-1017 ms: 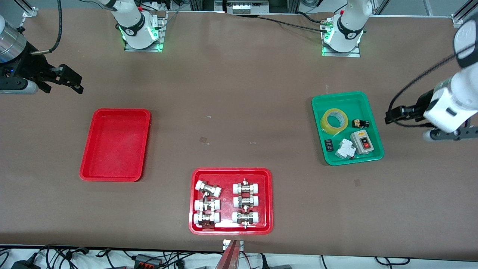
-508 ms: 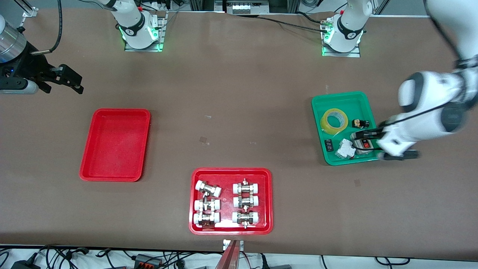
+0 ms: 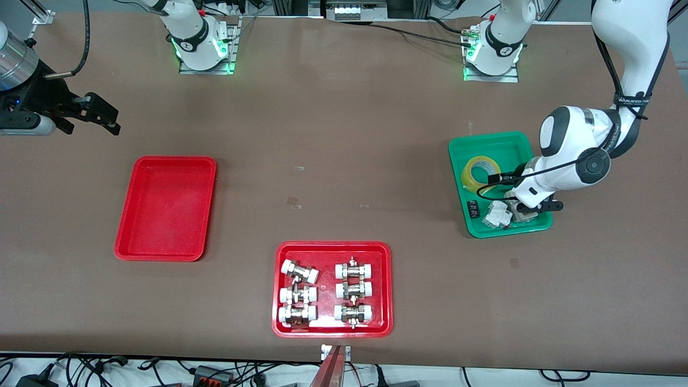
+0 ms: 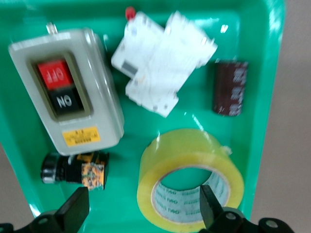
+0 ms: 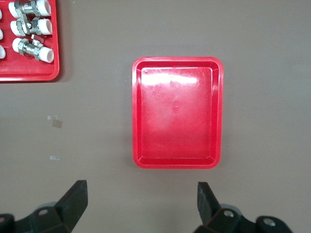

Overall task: Left arm passes tape to right arm into tray
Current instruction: 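Lower the left gripper and close it on the tape roll's rim, then lift the tape roll off the green tray with the left gripper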

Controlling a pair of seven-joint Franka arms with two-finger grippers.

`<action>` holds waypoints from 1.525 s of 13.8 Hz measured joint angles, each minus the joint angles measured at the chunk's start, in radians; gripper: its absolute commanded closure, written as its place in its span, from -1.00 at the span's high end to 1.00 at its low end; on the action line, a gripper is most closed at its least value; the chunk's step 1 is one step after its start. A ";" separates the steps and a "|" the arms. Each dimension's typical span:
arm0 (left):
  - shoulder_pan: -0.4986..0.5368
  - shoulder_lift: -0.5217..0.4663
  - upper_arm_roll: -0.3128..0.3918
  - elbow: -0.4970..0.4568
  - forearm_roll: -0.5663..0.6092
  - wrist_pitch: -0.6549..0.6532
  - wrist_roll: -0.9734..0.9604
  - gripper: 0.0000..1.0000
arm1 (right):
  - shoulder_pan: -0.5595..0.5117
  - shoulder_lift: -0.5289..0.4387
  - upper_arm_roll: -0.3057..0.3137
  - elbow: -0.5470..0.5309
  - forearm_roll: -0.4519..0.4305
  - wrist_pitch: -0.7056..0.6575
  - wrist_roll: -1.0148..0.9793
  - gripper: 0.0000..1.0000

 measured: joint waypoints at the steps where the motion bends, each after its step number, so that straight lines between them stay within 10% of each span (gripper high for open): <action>1: 0.001 -0.004 0.000 -0.016 0.000 0.004 -0.001 1.00 | 0.000 0.000 0.000 0.000 0.000 0.000 0.000 1.00; 14: 0.003 0.002 -0.001 -0.095 0.015 0.110 -0.003 1.00 | 0.000 0.000 0.001 0.000 0.000 0.000 0.000 1.00; 17: 0.002 0.006 -0.001 -0.096 0.016 0.116 -0.003 -0.03 | 0.000 0.000 0.001 0.000 0.000 0.000 0.000 1.00; 21: 0.001 0.006 -0.002 -0.096 0.016 0.118 -0.002 -0.74 | 0.000 0.000 0.001 0.000 0.000 0.000 0.000 1.00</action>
